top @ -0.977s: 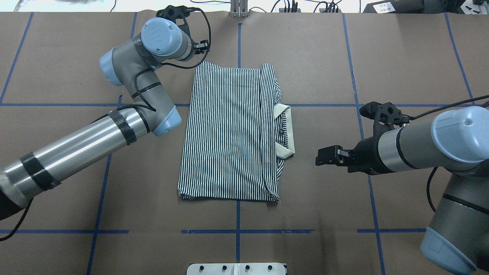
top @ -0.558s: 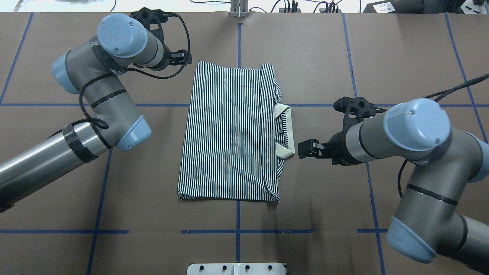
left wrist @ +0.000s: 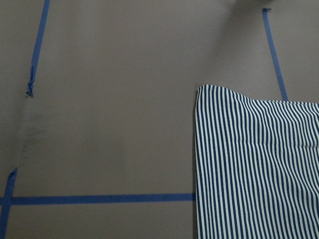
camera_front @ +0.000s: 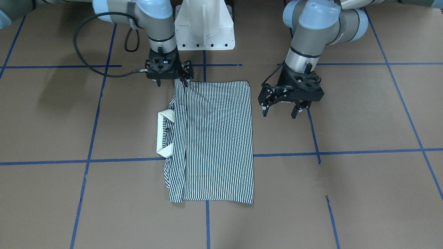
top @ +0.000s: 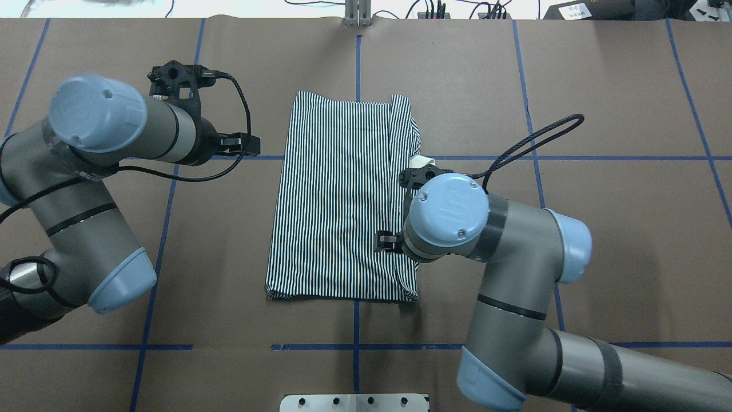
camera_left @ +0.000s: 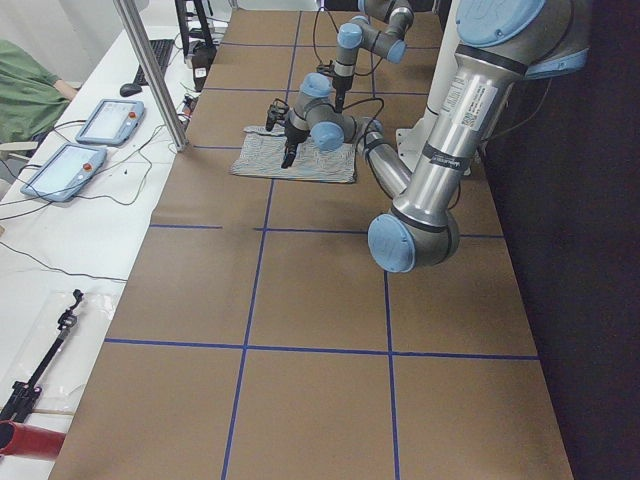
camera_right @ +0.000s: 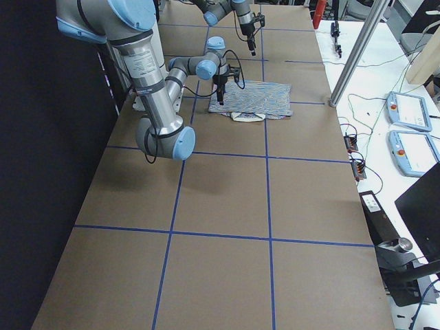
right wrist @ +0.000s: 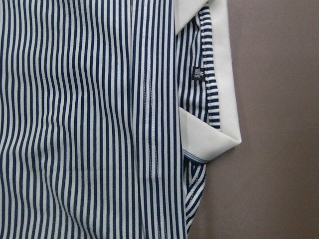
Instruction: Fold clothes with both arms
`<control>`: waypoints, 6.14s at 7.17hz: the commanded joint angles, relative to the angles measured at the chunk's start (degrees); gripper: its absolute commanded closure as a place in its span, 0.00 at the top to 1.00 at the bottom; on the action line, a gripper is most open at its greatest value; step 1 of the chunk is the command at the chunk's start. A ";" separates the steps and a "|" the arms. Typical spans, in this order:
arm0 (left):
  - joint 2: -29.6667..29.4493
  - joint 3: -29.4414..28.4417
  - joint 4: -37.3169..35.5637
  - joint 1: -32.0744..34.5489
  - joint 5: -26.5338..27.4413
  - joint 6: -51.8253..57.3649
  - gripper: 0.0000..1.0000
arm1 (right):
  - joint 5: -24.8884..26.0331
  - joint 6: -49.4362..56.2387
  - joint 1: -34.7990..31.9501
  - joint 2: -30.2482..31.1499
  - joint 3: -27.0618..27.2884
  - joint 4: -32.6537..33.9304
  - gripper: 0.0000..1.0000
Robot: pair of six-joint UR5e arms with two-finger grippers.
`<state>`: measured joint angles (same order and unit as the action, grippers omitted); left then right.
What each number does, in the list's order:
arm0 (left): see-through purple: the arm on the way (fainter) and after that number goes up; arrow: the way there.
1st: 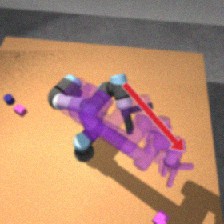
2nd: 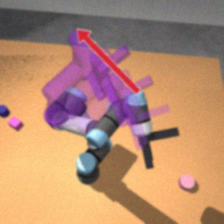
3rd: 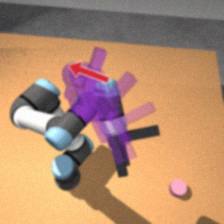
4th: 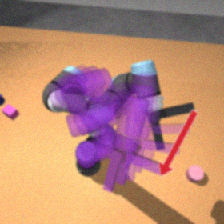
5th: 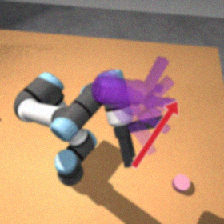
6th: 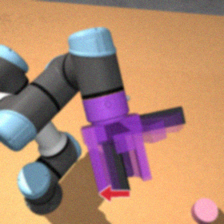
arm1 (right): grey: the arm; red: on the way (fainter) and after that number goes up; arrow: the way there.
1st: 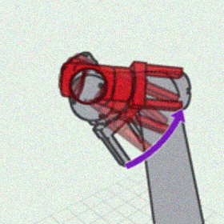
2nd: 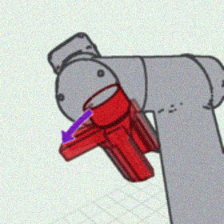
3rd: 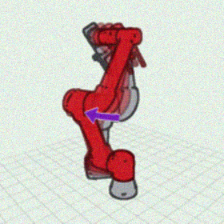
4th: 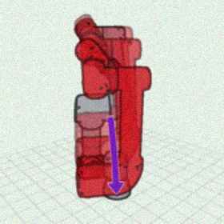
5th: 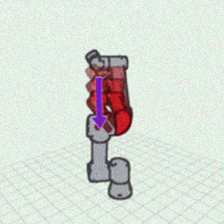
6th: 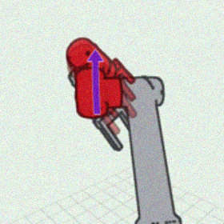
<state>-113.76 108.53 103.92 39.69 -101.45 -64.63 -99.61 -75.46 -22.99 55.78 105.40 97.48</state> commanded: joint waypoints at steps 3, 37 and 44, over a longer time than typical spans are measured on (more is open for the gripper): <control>1.44 1.77 -0.12 -1.28 -0.33 -2.17 1.00 | 0.82 4.34 2.34 -4.01 -8.88 2.37 1.00; 1.87 0.72 0.40 -3.04 -0.50 -3.75 1.00 | -0.14 19.20 -0.12 -3.58 -10.74 10.27 1.00; 1.96 0.81 0.49 -3.39 -0.50 -3.66 1.00 | -0.32 23.68 -3.37 -4.07 -8.08 9.93 1.00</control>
<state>-111.87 109.26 104.45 36.30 -101.95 -68.39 -99.93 -52.53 -25.97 55.07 99.72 107.66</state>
